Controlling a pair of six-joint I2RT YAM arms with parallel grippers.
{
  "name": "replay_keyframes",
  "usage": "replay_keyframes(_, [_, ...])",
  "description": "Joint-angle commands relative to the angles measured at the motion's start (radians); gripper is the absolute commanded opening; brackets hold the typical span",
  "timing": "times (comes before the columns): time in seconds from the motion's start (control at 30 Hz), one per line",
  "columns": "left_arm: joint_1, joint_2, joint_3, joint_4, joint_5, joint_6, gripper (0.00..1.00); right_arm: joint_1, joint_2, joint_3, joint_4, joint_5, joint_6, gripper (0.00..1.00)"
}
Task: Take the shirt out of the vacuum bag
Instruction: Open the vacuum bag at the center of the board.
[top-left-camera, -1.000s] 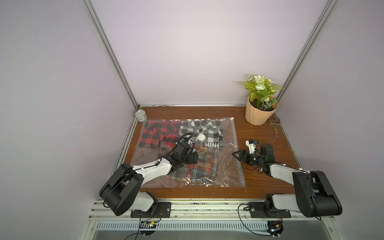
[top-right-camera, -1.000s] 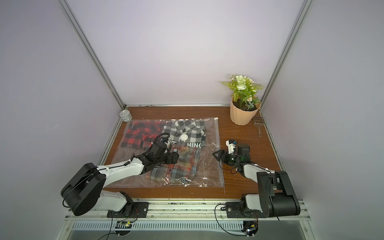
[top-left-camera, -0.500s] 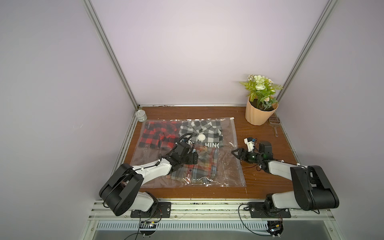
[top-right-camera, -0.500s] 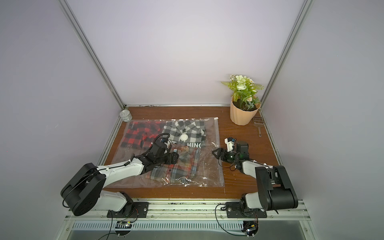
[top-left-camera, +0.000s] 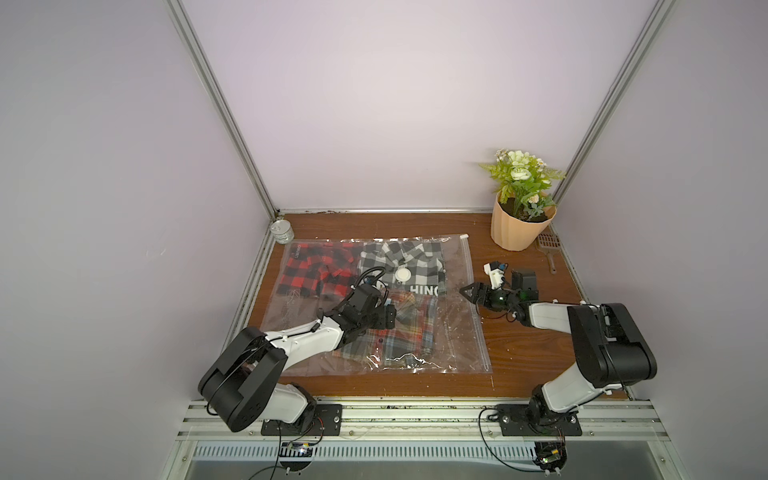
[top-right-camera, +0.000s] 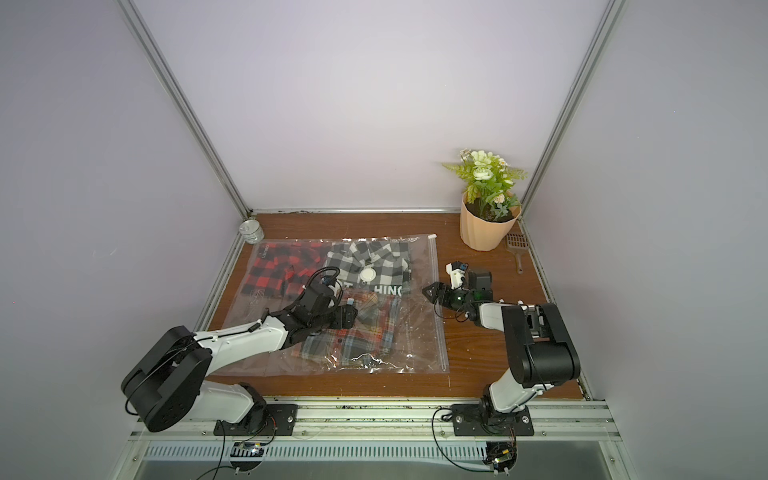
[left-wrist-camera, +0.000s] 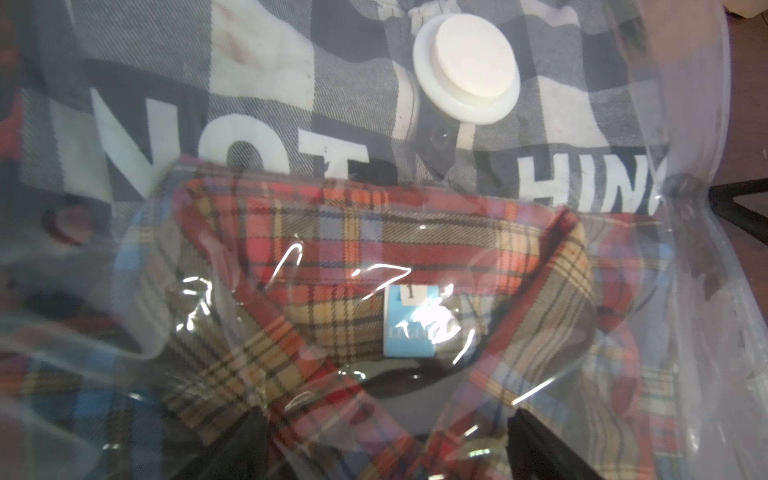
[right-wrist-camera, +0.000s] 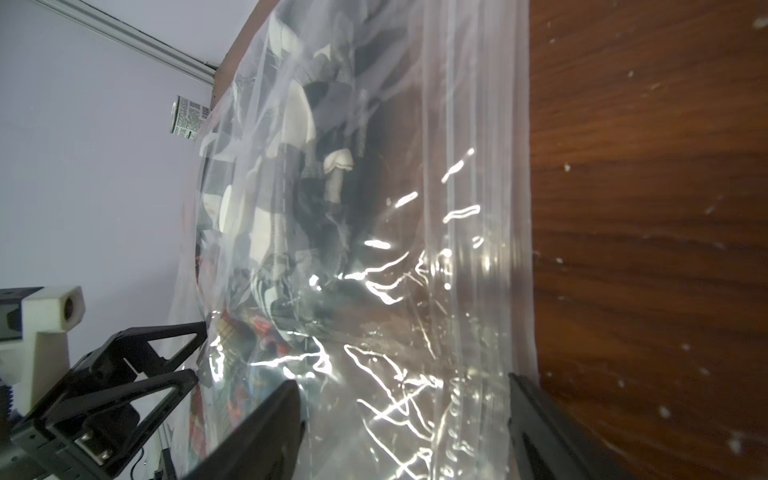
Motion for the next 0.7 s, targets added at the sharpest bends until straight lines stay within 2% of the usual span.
replay_keyframes(0.0, [-0.008,-0.004,-0.016,-0.028,-0.01,-0.003,0.92,0.009,0.034,0.072,-0.079,0.026,-0.048,0.82])
replay_keyframes(0.1, [-0.008,-0.005,-0.018,-0.022,-0.01,-0.007,0.92,0.007,0.063,0.131,-0.128,0.065,-0.077,0.83])
replay_keyframes(0.3, [-0.008,0.004,-0.023,-0.018,-0.005,-0.007,0.92,0.007,0.113,0.204,-0.144,0.061,-0.099,0.83])
replay_keyframes(0.43, [-0.008,0.007,-0.02,-0.016,-0.007,-0.006,0.92,0.009,0.134,0.201,-0.064,-0.039,-0.059,0.82])
replay_keyframes(0.67, [-0.009,0.017,-0.003,-0.028,-0.002,0.0,0.92,0.027,0.108,0.084,0.113,-0.191,-0.007,0.8])
